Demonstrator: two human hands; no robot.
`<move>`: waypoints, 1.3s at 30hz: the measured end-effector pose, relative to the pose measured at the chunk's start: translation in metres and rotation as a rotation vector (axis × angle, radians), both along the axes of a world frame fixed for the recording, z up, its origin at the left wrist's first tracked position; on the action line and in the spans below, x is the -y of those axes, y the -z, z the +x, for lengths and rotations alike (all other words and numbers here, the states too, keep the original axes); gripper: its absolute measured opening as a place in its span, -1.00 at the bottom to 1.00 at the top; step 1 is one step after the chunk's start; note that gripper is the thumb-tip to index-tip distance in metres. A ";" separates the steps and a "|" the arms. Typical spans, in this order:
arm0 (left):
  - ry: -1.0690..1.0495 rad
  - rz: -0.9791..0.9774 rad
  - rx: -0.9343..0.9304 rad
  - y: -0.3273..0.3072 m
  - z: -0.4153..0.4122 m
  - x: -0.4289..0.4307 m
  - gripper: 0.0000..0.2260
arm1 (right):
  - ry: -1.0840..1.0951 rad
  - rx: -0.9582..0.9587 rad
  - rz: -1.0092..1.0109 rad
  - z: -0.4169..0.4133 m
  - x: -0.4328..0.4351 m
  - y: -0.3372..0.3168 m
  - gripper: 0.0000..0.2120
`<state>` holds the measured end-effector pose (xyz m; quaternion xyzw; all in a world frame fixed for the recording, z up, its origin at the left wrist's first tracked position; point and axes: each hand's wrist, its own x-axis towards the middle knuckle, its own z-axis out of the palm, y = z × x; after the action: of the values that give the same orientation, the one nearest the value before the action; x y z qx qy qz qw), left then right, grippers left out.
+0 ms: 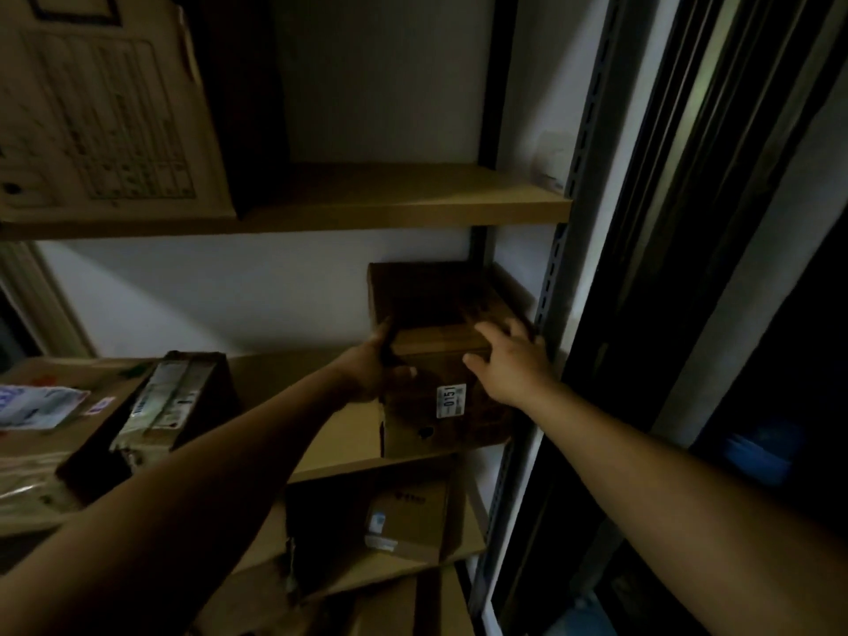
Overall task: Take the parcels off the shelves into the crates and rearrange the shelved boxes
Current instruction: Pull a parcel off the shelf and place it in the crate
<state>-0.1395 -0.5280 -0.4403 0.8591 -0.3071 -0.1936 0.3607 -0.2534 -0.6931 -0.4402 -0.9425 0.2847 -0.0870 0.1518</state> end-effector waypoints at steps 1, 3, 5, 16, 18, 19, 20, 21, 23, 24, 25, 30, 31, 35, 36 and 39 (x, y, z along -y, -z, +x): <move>-0.021 -0.038 -0.015 0.004 -0.002 0.001 -0.24 | 0.004 0.023 -0.003 0.003 0.002 0.000 -0.51; -0.076 -0.123 -0.053 0.009 -0.004 0.001 -0.26 | 0.008 0.051 -0.027 0.009 0.003 0.000 -0.52; -0.124 -0.197 -0.111 0.012 -0.006 -0.006 -0.29 | -0.015 0.061 -0.025 0.012 -0.004 0.001 -0.53; -0.353 -0.260 -0.018 0.012 -0.013 -0.125 -0.64 | -0.163 0.067 0.001 0.008 -0.118 0.009 -0.55; -0.347 -0.302 -0.047 0.015 -0.017 -0.141 -0.66 | -0.153 0.055 0.018 0.003 -0.135 0.011 -0.55; -0.343 -0.313 -0.065 0.017 -0.020 -0.149 -0.65 | -0.144 0.047 0.022 -0.002 -0.143 0.013 -0.55; -0.340 -0.317 -0.080 0.019 -0.024 -0.157 -0.64 | -0.131 0.043 0.020 -0.006 -0.149 0.015 -0.55; -0.335 -0.320 -0.080 0.022 -0.029 -0.162 -0.63 | -0.117 0.042 0.019 -0.012 -0.155 0.018 -0.55; -0.310 -0.322 -0.081 0.027 -0.039 -0.173 -0.57 | -0.087 0.047 0.032 -0.025 -0.165 0.024 -0.52; -0.300 -0.331 -0.100 0.030 -0.045 -0.177 -0.50 | -0.071 0.051 0.050 -0.034 -0.169 0.029 -0.50; -0.298 -0.351 -0.128 0.034 -0.050 -0.180 -0.41 | -0.061 0.054 0.070 -0.041 -0.172 0.034 -0.46; -0.308 -0.254 -0.183 0.058 -0.077 -0.198 -0.23 | -0.079 0.008 0.140 -0.088 -0.185 0.063 -0.31; -0.319 -0.222 -0.172 0.061 -0.084 -0.200 -0.20 | -0.094 0.006 0.143 -0.095 -0.185 0.068 -0.30; -0.358 -0.213 -0.183 0.067 -0.100 -0.201 -0.11 | -0.129 0.011 0.169 -0.111 -0.183 0.071 -0.31; -0.371 -0.221 -0.188 0.065 -0.103 -0.200 -0.15 | -0.134 0.013 0.166 -0.111 -0.182 0.069 -0.32; -0.397 -0.285 -0.222 0.059 -0.106 -0.195 -0.32 | -0.160 0.026 0.178 -0.109 -0.175 0.058 -0.34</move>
<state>-0.2455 -0.3332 -0.4990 0.8166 -0.1152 -0.1668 0.5404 -0.3629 -0.5176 -0.4983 -0.9438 0.2131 -0.0612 0.2452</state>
